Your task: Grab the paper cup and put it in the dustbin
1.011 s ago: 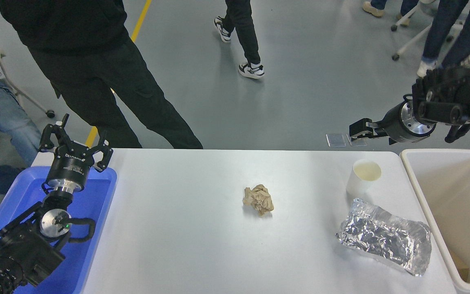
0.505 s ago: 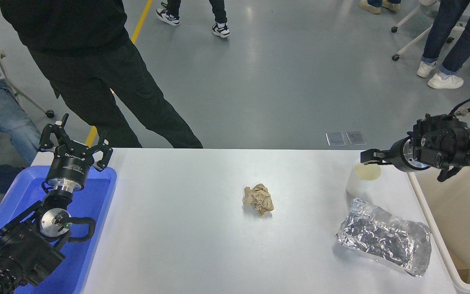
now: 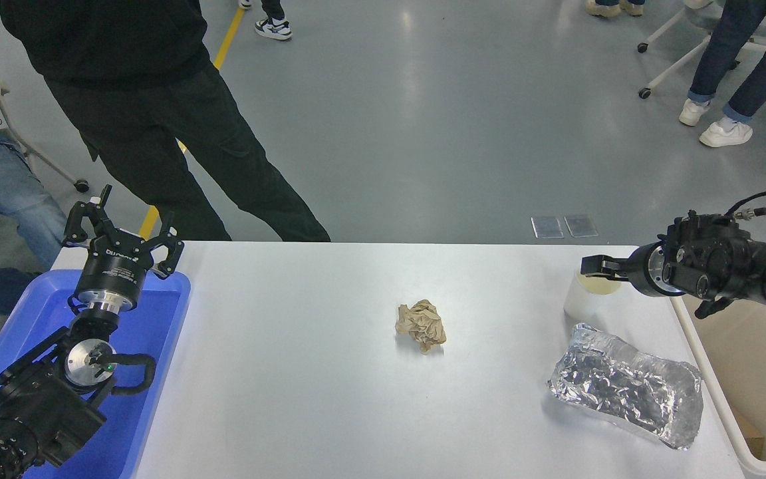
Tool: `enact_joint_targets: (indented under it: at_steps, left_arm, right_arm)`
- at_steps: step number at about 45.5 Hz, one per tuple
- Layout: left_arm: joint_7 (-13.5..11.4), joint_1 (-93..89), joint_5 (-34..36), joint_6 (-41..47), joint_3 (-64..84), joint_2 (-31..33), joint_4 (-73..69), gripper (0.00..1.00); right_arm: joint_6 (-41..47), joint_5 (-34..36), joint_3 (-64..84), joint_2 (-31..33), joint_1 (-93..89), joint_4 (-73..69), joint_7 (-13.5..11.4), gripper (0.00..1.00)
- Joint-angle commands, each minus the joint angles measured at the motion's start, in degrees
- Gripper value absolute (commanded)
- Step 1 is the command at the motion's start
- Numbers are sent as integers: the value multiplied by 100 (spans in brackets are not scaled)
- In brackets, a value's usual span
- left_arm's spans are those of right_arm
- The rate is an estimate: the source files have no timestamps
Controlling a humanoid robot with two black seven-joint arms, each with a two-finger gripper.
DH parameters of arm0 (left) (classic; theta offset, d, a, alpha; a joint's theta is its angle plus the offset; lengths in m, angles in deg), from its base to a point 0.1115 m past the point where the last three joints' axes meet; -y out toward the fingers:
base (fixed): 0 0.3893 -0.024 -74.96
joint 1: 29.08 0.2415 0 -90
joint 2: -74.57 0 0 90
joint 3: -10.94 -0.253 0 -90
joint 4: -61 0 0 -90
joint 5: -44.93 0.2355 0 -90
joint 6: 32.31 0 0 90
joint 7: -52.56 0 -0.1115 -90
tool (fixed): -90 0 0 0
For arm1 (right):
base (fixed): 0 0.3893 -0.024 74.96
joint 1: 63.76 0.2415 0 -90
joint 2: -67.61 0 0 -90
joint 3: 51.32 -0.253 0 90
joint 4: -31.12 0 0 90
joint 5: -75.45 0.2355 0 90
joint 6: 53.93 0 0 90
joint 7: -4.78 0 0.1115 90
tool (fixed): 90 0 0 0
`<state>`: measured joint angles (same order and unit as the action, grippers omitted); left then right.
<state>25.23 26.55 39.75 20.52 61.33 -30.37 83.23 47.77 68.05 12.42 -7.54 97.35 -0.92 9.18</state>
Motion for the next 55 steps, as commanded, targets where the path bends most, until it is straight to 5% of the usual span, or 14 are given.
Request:
enact_joint_targets:
  at_steps: [1, 17, 26, 31, 55]
  left_arm:
    - [-1, 0, 0, 0, -2, 0, 1, 98]
    - [-1, 0, 0, 0, -2, 0, 1, 98]
    - [-1, 0, 0, 0, -2, 0, 1, 98]
    - [-1, 0, 0, 0, -2, 0, 1, 98]
    - [-1, 0, 0, 0, -2, 0, 1, 98]
  right_arm:
    - [-71, 2, -178, -17, -203, 233, -230, 86]
    - [17, 898, -170, -8, -159, 40, -230, 32]
    - [166, 863, -152, -8, -115, -303, -221, 27]
    - [193, 854, -134, 18, -106, -461, -221, 0]
    - [438, 1030, -178, 309, 219, -496, -353, 0]
